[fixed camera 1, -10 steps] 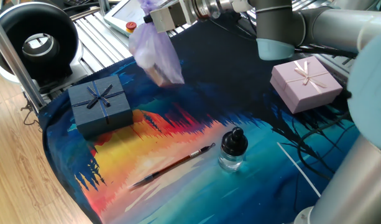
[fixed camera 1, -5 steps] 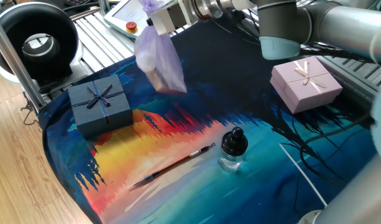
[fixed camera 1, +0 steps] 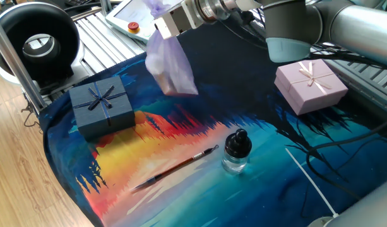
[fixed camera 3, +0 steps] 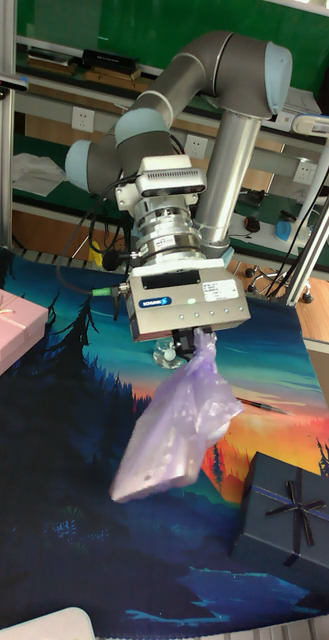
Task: Pick up a bag of things
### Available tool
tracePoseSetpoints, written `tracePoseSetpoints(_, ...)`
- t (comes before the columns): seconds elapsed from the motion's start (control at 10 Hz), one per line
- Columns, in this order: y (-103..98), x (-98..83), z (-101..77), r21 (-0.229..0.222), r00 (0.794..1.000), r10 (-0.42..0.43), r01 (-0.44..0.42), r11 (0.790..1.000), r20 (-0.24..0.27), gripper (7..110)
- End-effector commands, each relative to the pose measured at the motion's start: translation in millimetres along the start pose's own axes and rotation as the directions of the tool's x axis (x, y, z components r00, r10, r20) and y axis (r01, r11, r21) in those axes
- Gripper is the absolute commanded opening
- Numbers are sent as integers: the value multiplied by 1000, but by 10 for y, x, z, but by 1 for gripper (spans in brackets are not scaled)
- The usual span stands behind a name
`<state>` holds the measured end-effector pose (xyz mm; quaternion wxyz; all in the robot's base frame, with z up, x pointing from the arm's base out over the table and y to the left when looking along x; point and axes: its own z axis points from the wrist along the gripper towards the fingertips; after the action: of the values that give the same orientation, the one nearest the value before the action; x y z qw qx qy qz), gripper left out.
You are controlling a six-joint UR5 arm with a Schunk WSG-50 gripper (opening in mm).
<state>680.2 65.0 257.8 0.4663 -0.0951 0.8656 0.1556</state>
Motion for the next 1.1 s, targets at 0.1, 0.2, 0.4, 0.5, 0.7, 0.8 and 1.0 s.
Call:
tracePoseSetpoints(0.1, 14, -58, -24, 5, 1000, 4, -4, 1000, 12, 7)
tracePoseSetpoints(0.2, -22, -40, -20, 19, 1000, -4, 4, 1000, 4, 7)
tracePoseSetpoints(0.4, 10, -16, -22, 6, 1000, -3, 4, 1000, -4, 7)
tracePoseSetpoints(0.5, -10, 21, -22, 12, 1000, -19, 19, 1000, -19, 7)
tracePoseSetpoints(0.7, 20, 62, -21, 0, 999, -20, 20, 1000, -35, 7)
tracePoseSetpoints(0.8, 12, 92, -9, 4, 998, -33, 33, 999, -48, 7)
tracePoseSetpoints(1.0, 18, 115, -7, 4, 998, -38, 38, 999, -57, 7)
